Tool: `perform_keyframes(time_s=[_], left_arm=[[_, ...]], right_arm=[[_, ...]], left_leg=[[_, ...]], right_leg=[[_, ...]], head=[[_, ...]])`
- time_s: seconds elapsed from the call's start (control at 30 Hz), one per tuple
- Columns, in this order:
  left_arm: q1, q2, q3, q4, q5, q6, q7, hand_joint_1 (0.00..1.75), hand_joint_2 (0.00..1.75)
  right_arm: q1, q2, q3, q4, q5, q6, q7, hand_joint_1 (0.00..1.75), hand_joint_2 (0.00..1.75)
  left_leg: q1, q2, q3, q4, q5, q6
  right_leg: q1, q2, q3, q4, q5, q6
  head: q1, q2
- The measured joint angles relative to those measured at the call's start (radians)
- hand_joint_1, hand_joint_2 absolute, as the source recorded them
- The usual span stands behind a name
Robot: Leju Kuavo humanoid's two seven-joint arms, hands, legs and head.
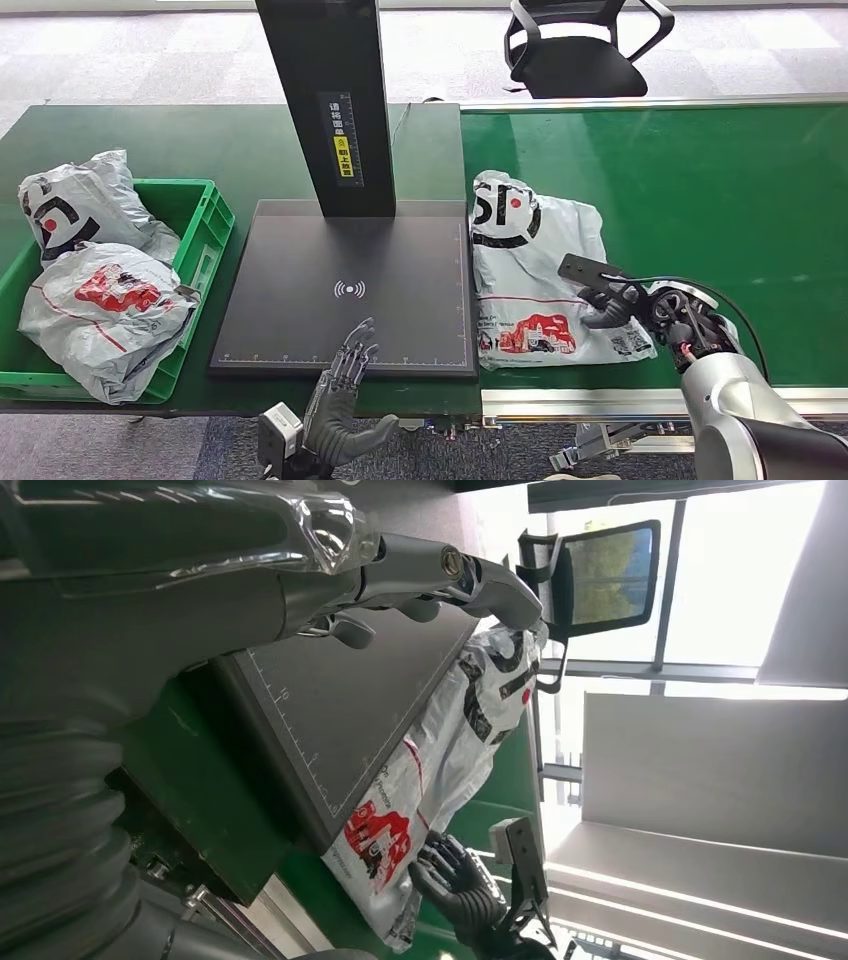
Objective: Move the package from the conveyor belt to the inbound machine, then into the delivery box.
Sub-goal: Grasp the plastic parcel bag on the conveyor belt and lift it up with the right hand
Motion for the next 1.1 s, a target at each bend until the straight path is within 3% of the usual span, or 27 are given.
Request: perform_keyframes(time_s=[0.7,0.73,0.8,0.83,0.87,0.93,1.03,1.1], left_arm=[[-0.012,-0.006,0.008,0.008,-0.005,0.0,0.001,0.0,1.75],[-0.012,-0.006,0.009,0.008,-0.005,0.0,0.001,0.0,1.75],[-0.012,-0.006,0.01,0.008,-0.005,0.0,0.002,0.0,1.75],[-0.011,-0.006,0.01,0.007,-0.005,0.0,0.002,0.0,1.75],[-0.01,-0.006,0.011,0.005,-0.005,0.0,0.002,0.0,1.75],[-0.005,-0.006,0.012,-0.002,-0.006,0.0,0.003,0.0,1.75],[0.011,-0.006,0.013,-0.024,-0.007,0.0,0.004,0.0,1.75],[0.021,-0.006,0.014,-0.036,-0.007,-0.001,0.003,0.0,1.75]], right_arm=[[0.024,-0.014,0.086,0.012,0.053,0.062,-0.021,1.75,1.75],[0.025,-0.013,0.091,0.013,0.055,0.057,-0.019,1.58,1.75],[0.028,-0.011,0.099,0.013,0.059,0.024,-0.016,0.71,1.75],[0.032,-0.009,0.102,0.013,0.06,-0.018,-0.014,0.27,1.75],[0.037,-0.006,0.104,0.013,0.062,-0.078,-0.009,0.0,1.75],[0.047,0.007,0.11,0.011,0.077,-0.263,0.011,0.0,1.75],[0.06,0.042,0.13,-0.001,0.124,-0.641,0.034,0.0,1.75],[0.062,0.067,0.15,-0.012,0.152,-0.838,0.026,0.0,1.75]], left_leg=[[0.0,0.0,0.0,0.0,0.0,0.0],[0.0,0.0,0.0,0.0,0.0,0.0],[0.0,0.0,0.0,0.0,0.0,0.0],[0.0,0.0,0.0,0.0,0.0,0.0],[0.0,0.0,0.0,0.0,0.0,0.0],[0.0,0.0,-0.001,0.0,0.0,0.0],[0.0,0.001,0.0,0.0,0.0,0.0],[0.001,0.001,0.0,0.0,0.0,0.0]], right_leg=[[0.0,0.0,0.0,0.0,0.0,0.0],[0.0,0.0,0.0,0.0,0.0,0.0],[0.0,0.0,0.0,0.0,0.0,0.0],[0.0,0.0,0.0,0.0,0.0,0.0],[0.0,0.0,0.0,0.0,0.0,0.0],[0.0,0.0,0.0,0.0,0.0,0.0],[0.0,0.001,0.0,0.0,0.0,0.0],[0.0,0.001,0.0,0.0,0.0,0.0]], head=[[0.0,0.0],[0.0,0.0],[0.0,0.0],[0.0,0.0],[0.0,0.0],[0.0,0.0],[0.0,0.0],[0.0,0.0]])
